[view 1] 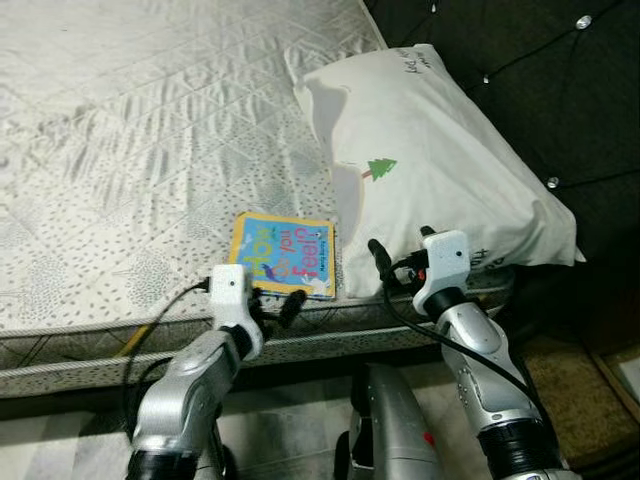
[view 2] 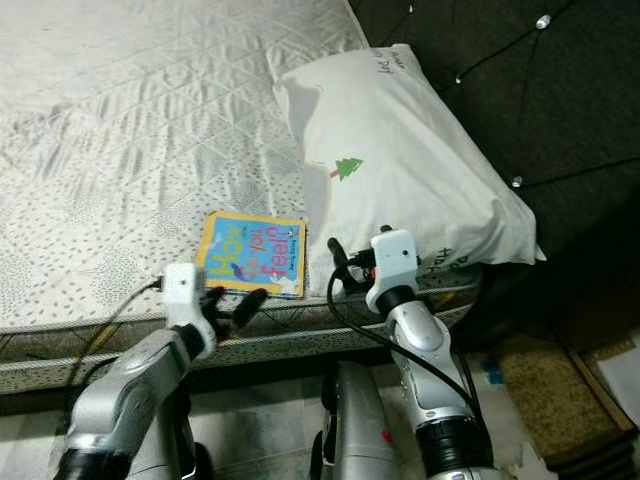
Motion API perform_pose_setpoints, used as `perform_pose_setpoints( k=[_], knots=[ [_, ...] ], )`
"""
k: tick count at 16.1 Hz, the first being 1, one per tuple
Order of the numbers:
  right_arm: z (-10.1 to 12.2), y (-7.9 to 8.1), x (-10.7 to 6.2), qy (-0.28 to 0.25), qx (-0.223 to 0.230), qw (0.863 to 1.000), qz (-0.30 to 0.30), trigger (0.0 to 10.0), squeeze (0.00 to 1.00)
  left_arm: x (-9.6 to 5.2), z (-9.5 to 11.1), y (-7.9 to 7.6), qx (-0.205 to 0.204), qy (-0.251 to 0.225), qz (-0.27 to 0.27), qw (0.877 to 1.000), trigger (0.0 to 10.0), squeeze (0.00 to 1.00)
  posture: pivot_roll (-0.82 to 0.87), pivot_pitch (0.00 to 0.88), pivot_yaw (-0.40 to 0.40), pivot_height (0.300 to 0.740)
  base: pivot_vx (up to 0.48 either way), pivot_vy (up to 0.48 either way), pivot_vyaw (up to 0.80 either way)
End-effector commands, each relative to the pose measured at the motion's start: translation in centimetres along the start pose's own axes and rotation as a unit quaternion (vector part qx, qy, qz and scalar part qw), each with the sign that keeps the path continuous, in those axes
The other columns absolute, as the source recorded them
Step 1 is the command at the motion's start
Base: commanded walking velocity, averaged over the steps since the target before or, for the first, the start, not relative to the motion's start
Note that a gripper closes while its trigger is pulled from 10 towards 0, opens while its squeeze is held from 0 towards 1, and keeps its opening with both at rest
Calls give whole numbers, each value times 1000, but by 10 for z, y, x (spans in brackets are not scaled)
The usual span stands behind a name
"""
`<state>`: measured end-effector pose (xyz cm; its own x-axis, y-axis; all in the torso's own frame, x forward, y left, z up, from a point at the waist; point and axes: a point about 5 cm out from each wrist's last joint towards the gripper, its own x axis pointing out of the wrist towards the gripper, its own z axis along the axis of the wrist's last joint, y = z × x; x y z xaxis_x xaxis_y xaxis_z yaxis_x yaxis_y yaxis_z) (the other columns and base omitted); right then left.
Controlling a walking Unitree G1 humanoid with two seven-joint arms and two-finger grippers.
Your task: Clean up the room
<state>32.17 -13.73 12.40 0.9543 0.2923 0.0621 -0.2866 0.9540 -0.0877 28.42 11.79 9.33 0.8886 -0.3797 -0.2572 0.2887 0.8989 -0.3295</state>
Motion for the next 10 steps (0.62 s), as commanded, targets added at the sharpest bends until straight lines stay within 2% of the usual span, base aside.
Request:
perform_pose_setpoints(
  k=[1, 3, 6, 7, 10],
  knots=[
    [-2, -3, 0, 1, -3, 1000, -3, 10000, 0, -9, 7, 6, 12, -31, 44, 998, 10000, 0, -57, 139, -88, 560, 0, 0, 0],
    [-2, -5, 0, 1, -4, 1000, -4, 10000, 0, -20, 8, 25, 0, -44, 115, 992, 10000, 0, -52, 138, -88, 560, 0, 0, 0],
    [-3, -6, -1, 2, -4, 1000, -6, 10000, 0, -32, 4, 53, 6, -41, 170, 985, 10000, 0, -54, 153, -90, 560, 0, 0, 0],
    [-4, -8, -4, 4, -6, 1000, -9, 10000, 0, -36, 4, 67, 6, -38, 181, 983, 10000, 0, -56, 158, -90, 560, 0, 0, 0],
    [-5, -13, -8, 7, -11, 1000, -16, 10000, 0, -30, 2, 82, 17, -23, 178, 984, 10000, 0, -80, 179, -95, 560, 0, 0, 0]
  ],
)
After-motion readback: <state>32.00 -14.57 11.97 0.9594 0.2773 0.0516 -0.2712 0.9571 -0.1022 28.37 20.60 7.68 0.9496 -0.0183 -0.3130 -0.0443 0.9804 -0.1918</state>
